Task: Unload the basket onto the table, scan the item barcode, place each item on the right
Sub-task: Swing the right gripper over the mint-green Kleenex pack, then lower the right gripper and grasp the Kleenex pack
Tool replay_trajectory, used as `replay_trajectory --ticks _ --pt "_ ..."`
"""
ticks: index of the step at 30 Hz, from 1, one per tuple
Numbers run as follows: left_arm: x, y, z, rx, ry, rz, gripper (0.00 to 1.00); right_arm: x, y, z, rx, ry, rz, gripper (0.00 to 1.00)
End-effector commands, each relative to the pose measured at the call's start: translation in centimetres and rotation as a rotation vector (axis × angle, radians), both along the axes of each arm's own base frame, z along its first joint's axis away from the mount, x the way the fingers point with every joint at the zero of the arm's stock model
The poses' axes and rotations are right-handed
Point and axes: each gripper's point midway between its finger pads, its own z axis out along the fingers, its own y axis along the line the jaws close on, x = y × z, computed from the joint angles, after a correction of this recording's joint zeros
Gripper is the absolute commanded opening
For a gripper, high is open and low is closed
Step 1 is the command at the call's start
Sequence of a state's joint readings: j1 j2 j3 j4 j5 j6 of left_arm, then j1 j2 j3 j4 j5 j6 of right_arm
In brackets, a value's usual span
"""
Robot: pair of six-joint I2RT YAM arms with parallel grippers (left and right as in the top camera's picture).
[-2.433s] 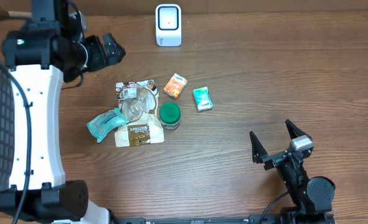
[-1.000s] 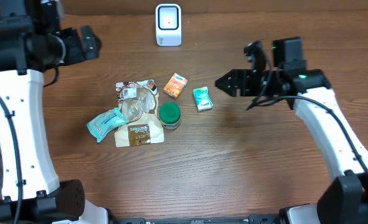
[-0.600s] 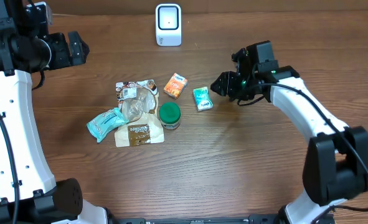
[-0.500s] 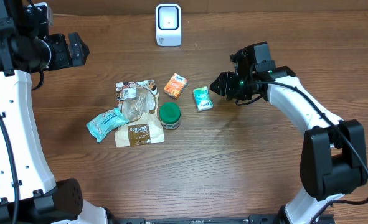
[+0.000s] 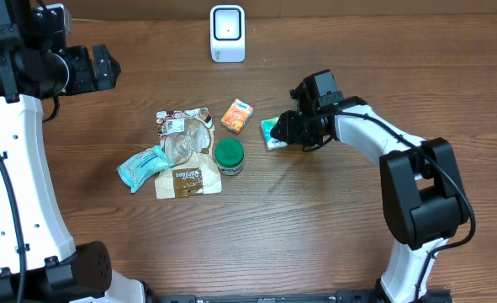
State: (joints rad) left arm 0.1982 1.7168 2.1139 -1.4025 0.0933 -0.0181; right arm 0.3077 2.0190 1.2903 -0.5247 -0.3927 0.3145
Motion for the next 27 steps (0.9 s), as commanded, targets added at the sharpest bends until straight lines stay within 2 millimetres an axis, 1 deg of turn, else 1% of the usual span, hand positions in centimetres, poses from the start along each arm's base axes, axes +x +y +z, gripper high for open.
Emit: replay_trajectory --ticks 1,3,4,5,7,8,9,10,12,13,15,17,18,19,20,21,22,23,26,27 --pt "0.0 -0.2 0.7 0.010 -0.020 -0.025 1.00 0.6 -0.7 0.0 -0.039 -0.020 -0.015 0.44" --pt "0.0 -0.2 0.7 0.010 -0.020 -0.025 1.00 0.6 -2.2 -0.5 -0.128 -0.014 -0.041 0.42" --pt "0.0 -0.2 0.7 0.010 -0.019 -0.025 1.00 0.7 -3.8 -0.7 -0.222 -0.012 -0.068 0.42" --pt "0.0 -0.2 0.7 0.010 -0.020 -0.025 1.00 0.8 -4.6 -0.6 -0.269 -0.012 -0.082 0.43" --pt "0.0 -0.2 0.7 0.010 -0.020 -0.025 1.00 1.3 -6.8 0.5 -0.403 -0.023 -0.100 0.47" --pt "0.0 -0.2 0.7 0.010 -0.020 -0.025 1.00 1.5 -7.1 0.8 -0.424 -0.027 -0.105 0.47" --pt "0.0 -0.2 0.7 0.010 -0.020 -0.025 1.00 2.2 -7.6 2.4 -0.463 -0.042 -0.095 0.51" --pt "0.0 -0.2 0.7 0.010 -0.020 -0.025 1.00 2.5 -7.5 3.1 -0.465 -0.051 -0.077 0.53" --pt "0.0 -0.2 0.7 0.010 -0.020 -0.025 1.00 3.4 -6.3 5.6 -0.444 -0.085 -0.038 0.56" --pt "0.0 -0.2 0.7 0.010 -0.020 -0.025 1.00 4.0 -6.0 6.5 -0.434 -0.107 -0.041 0.57" --pt "0.0 -0.2 0.7 0.010 -0.019 -0.025 1.00 5.0 -5.6 7.4 -0.423 -0.146 -0.054 0.56" --pt "0.0 -0.2 0.7 0.010 -0.020 -0.025 1.00 6.1 -6.9 7.0 -0.464 -0.166 -0.151 0.44" --pt "0.0 -0.2 0.7 0.010 -0.020 -0.025 1.00 6.3 -7.6 6.4 -0.496 -0.163 -0.189 0.35" --pt "0.0 -0.2 0.7 0.010 -0.020 -0.025 1.00 6.4 -7.8 5.9 -0.509 -0.156 -0.199 0.31" --pt "0.0 -0.2 0.7 0.010 -0.020 -0.025 1.00 6.3 -7.9 5.0 -0.522 -0.139 -0.198 0.27" --pt "0.0 -0.2 0.7 0.010 -0.020 -0.025 1.00 6.3 -7.9 4.8 -0.524 -0.133 -0.197 0.25" --pt "0.0 -0.2 0.7 0.010 -0.020 -0.025 1.00 5.9 -8.0 3.5 -0.537 -0.104 -0.187 0.21" --pt "0.0 -0.2 0.7 0.010 -0.020 -0.025 1.00 5.8 -8.0 3.0 -0.543 -0.090 -0.183 0.19" --pt "0.0 -0.2 0.7 0.010 -0.020 -0.025 1.00 5.5 -7.8 1.9 -0.538 -0.061 -0.172 0.19" --pt "0.0 -0.2 0.7 0.010 -0.020 -0.025 1.00 5.2 -7.0 1.3 -0.502 -0.048 -0.119 0.19"
